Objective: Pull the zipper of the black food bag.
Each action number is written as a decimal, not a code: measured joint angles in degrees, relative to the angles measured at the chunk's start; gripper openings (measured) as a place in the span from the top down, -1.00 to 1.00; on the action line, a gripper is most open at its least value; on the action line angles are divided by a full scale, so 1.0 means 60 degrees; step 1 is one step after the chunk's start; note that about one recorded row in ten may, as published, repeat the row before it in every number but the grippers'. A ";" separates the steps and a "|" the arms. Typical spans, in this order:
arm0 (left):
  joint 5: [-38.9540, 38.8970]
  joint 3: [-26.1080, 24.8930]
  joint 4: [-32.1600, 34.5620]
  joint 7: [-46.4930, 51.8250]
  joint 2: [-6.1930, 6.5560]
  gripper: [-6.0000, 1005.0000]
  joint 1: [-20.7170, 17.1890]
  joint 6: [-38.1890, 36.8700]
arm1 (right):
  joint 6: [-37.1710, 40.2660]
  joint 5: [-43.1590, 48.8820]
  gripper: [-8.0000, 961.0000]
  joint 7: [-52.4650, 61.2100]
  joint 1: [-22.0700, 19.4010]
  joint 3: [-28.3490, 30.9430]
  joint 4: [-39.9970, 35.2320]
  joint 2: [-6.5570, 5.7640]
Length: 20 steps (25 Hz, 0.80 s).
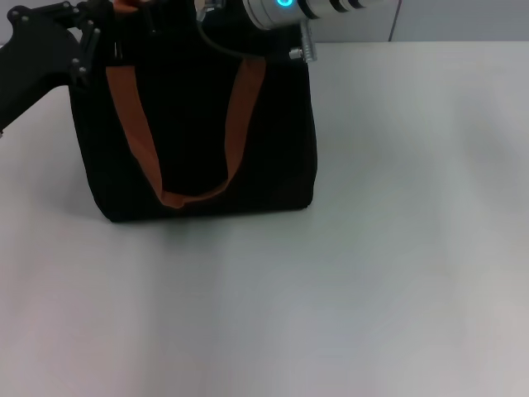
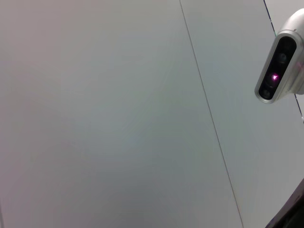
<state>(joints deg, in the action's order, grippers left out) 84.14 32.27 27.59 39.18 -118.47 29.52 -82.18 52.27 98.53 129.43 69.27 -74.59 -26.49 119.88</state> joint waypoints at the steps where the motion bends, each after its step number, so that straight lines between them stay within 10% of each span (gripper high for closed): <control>1: 0.0000 0.0000 0.0000 0.0011 0.0000 0.94 0.0018 0.0000 | -0.0001 0.0000 0.49 0.0000 0.0005 0.0000 -0.0001 -0.0001; 20: -0.0103 -0.0090 0.0089 0.0197 0.0021 0.94 -0.0071 -0.0267 | -0.0135 0.0013 0.49 -0.0002 0.0019 -0.0076 -0.0007 0.0001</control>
<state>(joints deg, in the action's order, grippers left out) 83.52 31.73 28.12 40.36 -118.34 29.09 -83.78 51.46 98.61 129.42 69.38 -75.05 -26.54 119.89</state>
